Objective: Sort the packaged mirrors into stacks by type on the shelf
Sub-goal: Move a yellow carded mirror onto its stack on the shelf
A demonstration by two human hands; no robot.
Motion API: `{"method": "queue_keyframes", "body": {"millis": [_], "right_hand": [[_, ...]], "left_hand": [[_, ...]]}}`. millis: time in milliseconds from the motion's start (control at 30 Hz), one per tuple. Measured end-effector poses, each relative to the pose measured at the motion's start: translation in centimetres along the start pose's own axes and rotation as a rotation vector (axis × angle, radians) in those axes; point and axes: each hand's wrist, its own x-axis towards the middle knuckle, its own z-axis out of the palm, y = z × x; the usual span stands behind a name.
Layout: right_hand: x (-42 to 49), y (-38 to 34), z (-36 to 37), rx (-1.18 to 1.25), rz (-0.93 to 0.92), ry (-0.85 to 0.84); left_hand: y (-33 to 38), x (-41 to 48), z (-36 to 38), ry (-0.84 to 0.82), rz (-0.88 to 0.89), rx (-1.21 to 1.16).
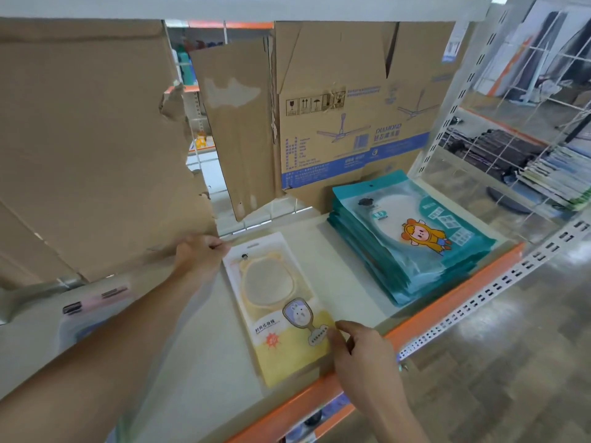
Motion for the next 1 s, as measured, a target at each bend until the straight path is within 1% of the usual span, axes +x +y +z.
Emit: {"method": "queue_keyframes", "body": {"millis": [133,267,433,533,667,800,867,1000], "right_hand": [[1.0,0.1,-0.5,-0.07,0.017,0.055],[2.2,-0.4,-1.0,-0.1,-0.077,0.097],[3.4,-1.6,-1.1,-0.102,-0.221,0.108],[3.8,-2.9,-0.7,-0.138,-0.3,0.075],[4.2,-4.8,0.7,-0.157,-0.436,0.008],[4.0,-7.0,2.6,-0.15,-0.55,-0.084],[3.6,-8.3,3.5,-0.16,-0.621,-0.131],[1.9,-11.0,5.1,-0.162,-0.714,-0.222]], "left_hand": [[0.5,-0.8,-0.2,0.041,0.032,0.07],[0.5,-1.8,-1.2,0.067,0.101,0.155],[0.2,-3.7,-3.2,0.141,0.176,0.24],[-0.5,-5.3,-4.8,0.182,0.238,0.292],[-2.0,-7.9,-7.2,0.26,0.275,0.322],[-3.9,-10.9,-10.1,0.272,0.235,0.381],[-4.7,-12.5,-11.6,0.282,0.183,0.401],[-7.5,-15.4,-14.0,0.359,0.101,0.418]]}}
